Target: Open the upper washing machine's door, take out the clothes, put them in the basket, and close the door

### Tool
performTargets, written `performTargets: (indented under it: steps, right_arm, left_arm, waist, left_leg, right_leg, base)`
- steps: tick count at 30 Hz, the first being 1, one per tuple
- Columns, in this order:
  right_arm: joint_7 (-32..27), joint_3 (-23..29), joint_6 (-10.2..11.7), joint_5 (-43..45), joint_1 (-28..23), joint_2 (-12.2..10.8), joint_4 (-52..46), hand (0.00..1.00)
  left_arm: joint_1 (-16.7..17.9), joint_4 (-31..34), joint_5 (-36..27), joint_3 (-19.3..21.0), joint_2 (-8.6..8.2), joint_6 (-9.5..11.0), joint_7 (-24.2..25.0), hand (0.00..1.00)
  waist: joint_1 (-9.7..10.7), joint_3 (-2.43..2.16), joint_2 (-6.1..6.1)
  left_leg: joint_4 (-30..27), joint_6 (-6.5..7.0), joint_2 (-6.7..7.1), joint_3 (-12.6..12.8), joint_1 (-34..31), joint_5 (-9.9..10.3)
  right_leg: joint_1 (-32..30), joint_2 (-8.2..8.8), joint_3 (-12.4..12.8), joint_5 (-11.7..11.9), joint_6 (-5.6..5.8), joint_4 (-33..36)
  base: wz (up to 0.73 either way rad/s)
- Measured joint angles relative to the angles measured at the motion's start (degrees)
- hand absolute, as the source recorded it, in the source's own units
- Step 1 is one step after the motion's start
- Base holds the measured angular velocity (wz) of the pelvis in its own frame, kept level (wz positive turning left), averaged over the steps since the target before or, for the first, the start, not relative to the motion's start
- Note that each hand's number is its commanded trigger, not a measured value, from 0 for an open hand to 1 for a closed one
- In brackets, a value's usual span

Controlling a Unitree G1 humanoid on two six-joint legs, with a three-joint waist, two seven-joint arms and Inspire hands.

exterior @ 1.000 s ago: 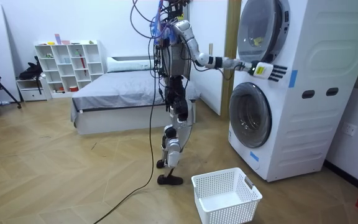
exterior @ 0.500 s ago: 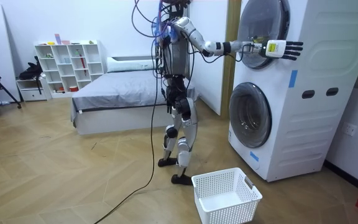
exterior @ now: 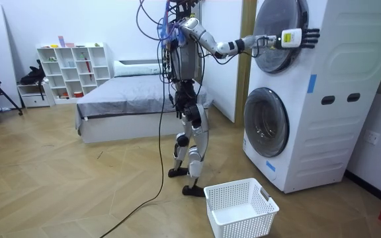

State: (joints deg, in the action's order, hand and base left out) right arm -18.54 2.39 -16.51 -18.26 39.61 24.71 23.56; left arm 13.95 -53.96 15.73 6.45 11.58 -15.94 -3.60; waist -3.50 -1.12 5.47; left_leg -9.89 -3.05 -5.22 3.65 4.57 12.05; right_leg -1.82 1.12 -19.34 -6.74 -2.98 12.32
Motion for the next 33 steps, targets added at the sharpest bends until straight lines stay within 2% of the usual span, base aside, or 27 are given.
performTargets:
  steps: [4,5,8,14,19,20,25,29,33]
  right_arm:
    - [-0.4,-0.1,0.1,0.1,-0.1,-0.1,-4.9,0.00]
    - [-0.6,-0.6,0.1,0.1,-0.5,-0.1,-6.4,0.00]
    - [-1.1,-1.7,0.2,1.8,-3.2,-0.2,-12.3,0.00]
    - [-1.6,-1.0,0.2,8.7,-7.5,-2.0,-20.3,0.00]
    - [-0.8,-1.2,0.2,13.8,-11.8,-2.7,-26.4,0.00]
    - [-0.1,-1.2,0.2,14.4,-12.1,-2.8,-27.0,0.00]
    - [1.3,-0.9,0.2,15.7,-12.3,-3.9,-27.9,0.00]
    - [2.0,-0.5,0.2,15.7,-13.1,-5.3,-29.6,0.00]
    - [2.5,-0.4,0.2,15.5,-13.1,-5.7,-29.7,0.00]
  left_arm:
    - [-0.6,-0.2,-0.5,-0.4,0.08,0.3,-1.5,0.00]
    - [-0.6,-0.1,-0.6,-1.1,0.12,0.5,-2.0,0.00]
    - [-1.1,-0.1,-1.1,-2.1,0.10,1.2,-2.6,0.00]
    - [-1.5,-2.6,-1.7,-2.3,-0.70,1.6,-3.7,0.00]
    - [-1.6,-3.7,-4.0,-3.4,-0.76,1.6,-4.8,0.00]
    - [-1.6,-4.1,-4.4,-3.4,-0.75,1.6,-4.8,0.00]
    - [-1.8,-5.2,-4.9,-3.4,-0.71,2.6,-4.8,0.00]
    - [-1.4,-5.8,-4.9,-3.4,-0.72,2.7,-4.8,0.00]
    - [-1.5,-5.8,-5.0,-3.5,-0.71,2.7,-4.8,0.00]
  waist:
    - [-0.1,0.37,0.62]
    - [0.0,0.60,0.86]
    - [-0.1,0.66,1.25]
    - [0.0,1.07,0.40]
    - [0.0,1.04,-0.03]
    - [0.0,1.04,-0.04]
    - [0.5,1.03,-0.09]
    - [0.5,0.92,-0.27]
    - [0.5,0.73,-0.58]
  left_leg:
    - [0.2,0.00,-0.02,0.2,0.6,0.0]
    - [0.3,0.00,-0.03,0.3,0.8,0.0]
    - [0.4,0.00,-0.04,1.1,1.1,0.0]
    - [0.4,0.00,-0.08,1.8,1.2,0.0]
    - [0.5,0.00,-0.19,3.4,1.5,0.0]
    - [0.6,0.00,-0.24,4.4,1.8,0.0]
    - [0.7,0.00,-0.19,4.3,2.0,0.0]
    - [0.7,0.00,-0.20,4.2,2.0,0.0]
    - [0.7,0.00,-0.23,4.2,2.1,0.0]
  right_leg:
    - [0.5,-0.13,0.4,-0.1,0.06,-0.3]
    - [0.8,-0.20,0.5,-0.1,0.09,-0.6]
    - [1.0,-0.20,0.5,-0.1,0.18,-0.8]
    - [1.1,-0.30,0.7,-0.1,0.24,-1.0]
    - [1.2,-0.56,1.8,-0.1,0.31,-1.6]
    - [1.3,-0.59,2.1,-0.1,0.31,-1.6]
    - [1.3,-0.59,2.1,-0.1,0.37,-1.7]
    - [1.3,-0.66,2.3,-0.2,0.38,-1.7]
    - [1.3,-0.65,2.3,-0.2,0.37,-1.7]
  base:
    - [-0.02]
    - [-0.03]
    - [-0.02]
    - [-0.04]
    - [-0.10]
    - [-0.15]
    - [-0.05]
    - [-0.02]
    - [0.00]
